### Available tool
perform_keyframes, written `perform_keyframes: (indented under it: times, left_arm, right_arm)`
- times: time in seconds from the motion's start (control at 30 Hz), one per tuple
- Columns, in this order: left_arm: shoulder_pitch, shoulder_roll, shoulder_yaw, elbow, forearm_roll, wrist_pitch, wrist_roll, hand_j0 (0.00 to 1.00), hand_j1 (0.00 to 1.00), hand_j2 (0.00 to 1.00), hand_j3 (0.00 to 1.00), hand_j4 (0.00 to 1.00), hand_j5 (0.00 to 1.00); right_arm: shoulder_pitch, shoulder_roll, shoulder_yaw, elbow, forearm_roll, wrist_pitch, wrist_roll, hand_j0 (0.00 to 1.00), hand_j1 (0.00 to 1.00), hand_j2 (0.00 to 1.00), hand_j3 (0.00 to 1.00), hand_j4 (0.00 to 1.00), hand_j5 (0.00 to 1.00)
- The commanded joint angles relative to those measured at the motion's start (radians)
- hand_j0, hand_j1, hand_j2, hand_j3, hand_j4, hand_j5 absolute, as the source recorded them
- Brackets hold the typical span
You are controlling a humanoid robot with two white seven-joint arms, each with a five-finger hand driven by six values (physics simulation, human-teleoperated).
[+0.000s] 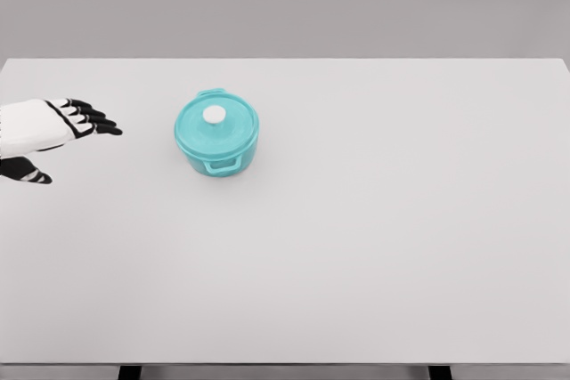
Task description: Open the lid of the pot with left arm
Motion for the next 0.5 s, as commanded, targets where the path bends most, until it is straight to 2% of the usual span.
perform_keyframes:
  times: [0.0,0.17,0.27,0.37,0.4,0.43,0.47]
  left_arm:
    - [0.0,-0.009,-0.008,-0.001,-0.003,-0.001,0.0,1.0,1.0,1.0,1.0,1.0,1.0]
    - [-0.011,-0.014,-0.01,-0.003,-0.004,-0.009,-0.003,1.0,1.0,1.0,1.0,1.0,1.0]
    - [-0.02,-0.061,-0.01,-0.013,-0.018,-0.021,-0.029,1.0,1.0,1.0,1.0,1.0,1.0]
    - [-0.106,-0.127,-0.013,-0.035,-0.018,-0.043,-0.076,1.0,1.0,1.0,1.0,1.0,1.0]
    - [-0.133,-0.138,-0.029,-0.075,-0.009,-0.038,-0.076,1.0,1.0,1.0,1.0,1.0,1.0]
    - [-0.192,-0.199,-0.066,-0.084,-0.007,-0.03,-0.076,1.0,1.0,1.0,1.0,1.0,1.0]
    - [-0.254,-0.258,-0.15,-0.06,-0.006,-0.023,-0.076,1.0,1.0,1.0,1.0,1.0,1.0]
  right_arm:
    - [0.0,0.0,0.0,0.002,-0.001,0.001,0.0,1.0,1.0,1.0,1.0,1.0,1.0]
    - [0.009,0.0,0.0,0.002,-0.001,0.001,-0.001,1.0,1.0,1.0,1.0,1.0,1.0]
    - [0.009,0.0,0.0,0.002,-0.001,0.001,-0.001,1.0,1.0,1.0,1.0,1.0,1.0]
    - [0.009,0.0,0.001,0.002,-0.001,0.001,-0.001,1.0,1.0,1.0,1.0,1.0,1.0]
    - [0.009,0.0,0.0,0.002,-0.001,0.001,-0.001,1.0,1.0,1.0,1.0,1.0,1.0]
    - [0.009,0.0,0.0,0.002,-0.001,0.001,-0.001,1.0,1.0,1.0,1.0,1.0,1.0]
    - [0.009,0.0,0.0,0.002,-0.001,0.001,-0.001,1.0,1.0,1.0,1.0,1.0,1.0]
